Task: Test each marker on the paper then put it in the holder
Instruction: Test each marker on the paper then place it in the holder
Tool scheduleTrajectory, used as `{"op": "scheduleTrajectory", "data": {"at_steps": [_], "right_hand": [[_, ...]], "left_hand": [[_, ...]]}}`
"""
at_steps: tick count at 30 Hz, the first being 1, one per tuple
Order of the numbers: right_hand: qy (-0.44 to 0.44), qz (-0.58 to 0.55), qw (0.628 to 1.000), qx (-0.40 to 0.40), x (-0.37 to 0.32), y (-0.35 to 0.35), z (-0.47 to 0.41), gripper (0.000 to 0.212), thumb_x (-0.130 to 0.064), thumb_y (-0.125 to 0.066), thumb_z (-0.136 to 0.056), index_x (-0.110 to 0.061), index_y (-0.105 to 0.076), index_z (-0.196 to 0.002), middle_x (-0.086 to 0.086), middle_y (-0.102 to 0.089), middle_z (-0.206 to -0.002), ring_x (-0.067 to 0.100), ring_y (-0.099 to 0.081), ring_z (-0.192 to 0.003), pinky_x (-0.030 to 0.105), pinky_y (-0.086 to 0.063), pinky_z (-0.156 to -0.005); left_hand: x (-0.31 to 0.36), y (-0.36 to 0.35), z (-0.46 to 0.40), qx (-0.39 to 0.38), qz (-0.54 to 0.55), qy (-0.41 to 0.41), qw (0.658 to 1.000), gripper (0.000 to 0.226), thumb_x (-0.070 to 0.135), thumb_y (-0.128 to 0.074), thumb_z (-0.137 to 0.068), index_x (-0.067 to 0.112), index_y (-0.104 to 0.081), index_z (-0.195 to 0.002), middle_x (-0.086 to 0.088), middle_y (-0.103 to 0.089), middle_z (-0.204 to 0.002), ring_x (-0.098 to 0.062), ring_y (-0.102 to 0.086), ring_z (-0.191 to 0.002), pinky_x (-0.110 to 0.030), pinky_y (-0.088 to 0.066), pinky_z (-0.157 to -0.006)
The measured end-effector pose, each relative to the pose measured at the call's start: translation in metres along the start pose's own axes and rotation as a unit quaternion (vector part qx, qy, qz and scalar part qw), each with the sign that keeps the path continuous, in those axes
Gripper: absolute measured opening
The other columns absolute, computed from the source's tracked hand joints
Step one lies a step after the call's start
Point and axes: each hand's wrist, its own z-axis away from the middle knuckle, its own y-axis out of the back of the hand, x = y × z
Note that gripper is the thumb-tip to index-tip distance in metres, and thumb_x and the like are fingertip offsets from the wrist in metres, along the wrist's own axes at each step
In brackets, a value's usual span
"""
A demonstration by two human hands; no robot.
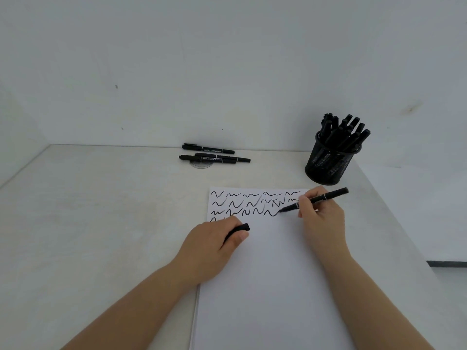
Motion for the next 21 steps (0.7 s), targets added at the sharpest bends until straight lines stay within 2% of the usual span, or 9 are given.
{"op": "scheduleTrajectory", "data": {"at_steps": [3,5,7,9,13,17,21], "right_hand": [[0.032,-0.034,0.998,0.037,-0.003,0.003,0.001,0.018,-0.019,-0.057,-0.087,-0.033,-0.054,-0.077,-0.007,-0.063,-0.071,0.015,-0.058,-0.065,0.015,-0.041,-0.058],[0.036,-0.065,0.997,0.033,-0.007,0.003,0.003,0.022,-0.015,-0.058,-0.087,-0.035,-0.057,-0.08,-0.012,-0.062,-0.072,0.014,-0.057,-0.066,0.02,-0.044,-0.062],[0.026,-0.095,0.995,0.013,-0.009,0.003,0.004,0.025,-0.011,-0.057,-0.088,-0.033,-0.06,-0.08,-0.014,-0.062,-0.07,0.008,-0.056,-0.064,0.019,-0.045,-0.06],[0.007,-0.166,0.986,-0.026,-0.011,0.004,0.005,0.023,-0.008,-0.05,-0.092,-0.024,-0.063,-0.081,-0.008,-0.065,-0.066,0.008,-0.055,-0.061,0.018,-0.044,-0.056],[-0.07,-0.324,0.937,-0.109,-0.014,0.004,0.006,0.03,-0.006,-0.036,-0.095,-0.008,-0.057,-0.073,0.005,-0.06,-0.051,0.013,-0.051,-0.047,0.019,-0.042,-0.048],[-0.096,-0.337,0.925,-0.146,-0.015,0.0,0.008,0.026,-0.001,-0.035,-0.093,-0.007,-0.05,-0.071,0.006,-0.058,-0.047,0.014,-0.05,-0.043,0.019,-0.04,-0.044],[-0.102,-0.336,0.923,-0.16,-0.016,-0.004,0.01,0.026,-0.001,-0.037,-0.093,-0.009,-0.05,-0.071,0.007,-0.059,-0.048,0.015,-0.05,-0.044,0.019,-0.041,-0.045]], "left_hand": [[0.0,0.0,-0.001,0.002,0.005,-0.004,1.0,0.017,0.043,-0.035,-0.095,0.035,-0.039,-0.081,0.011,-0.045,-0.059,-0.006,-0.044,-0.057,-0.018,-0.025,-0.052],[-0.001,-0.001,-0.001,0.006,0.009,-0.008,1.0,0.018,0.046,-0.031,-0.094,0.035,-0.038,-0.081,0.011,-0.044,-0.057,-0.006,-0.044,-0.056,-0.018,-0.025,-0.051],[0.0,-0.001,0.0,0.013,0.016,-0.013,1.0,0.02,0.05,-0.027,-0.092,0.036,-0.037,-0.081,0.011,-0.041,-0.055,-0.005,-0.043,-0.055,-0.018,-0.026,-0.051],[0.001,0.0,0.0,0.019,0.02,-0.013,1.0,0.023,0.054,-0.024,-0.087,0.036,-0.037,-0.082,0.011,-0.041,-0.054,-0.004,-0.043,-0.055,-0.018,-0.026,-0.05],[0.001,-0.001,0.0,0.029,0.027,-0.005,0.999,0.025,0.055,-0.026,-0.089,0.034,-0.037,-0.083,0.01,-0.042,-0.057,-0.005,-0.042,-0.055,-0.018,-0.027,-0.051],[0.001,-0.001,0.0,0.017,0.02,0.002,1.0,0.014,0.043,-0.037,-0.094,0.032,-0.04,-0.085,0.01,-0.045,-0.06,-0.007,-0.042,-0.055,-0.023,-0.029,-0.054],[0.001,-0.001,0.0,0.021,0.017,0.003,1.0,0.022,0.049,-0.035,-0.092,0.03,-0.045,-0.087,0.01,-0.045,-0.059,-0.006,-0.043,-0.056,-0.019,-0.028,-0.052]]}}
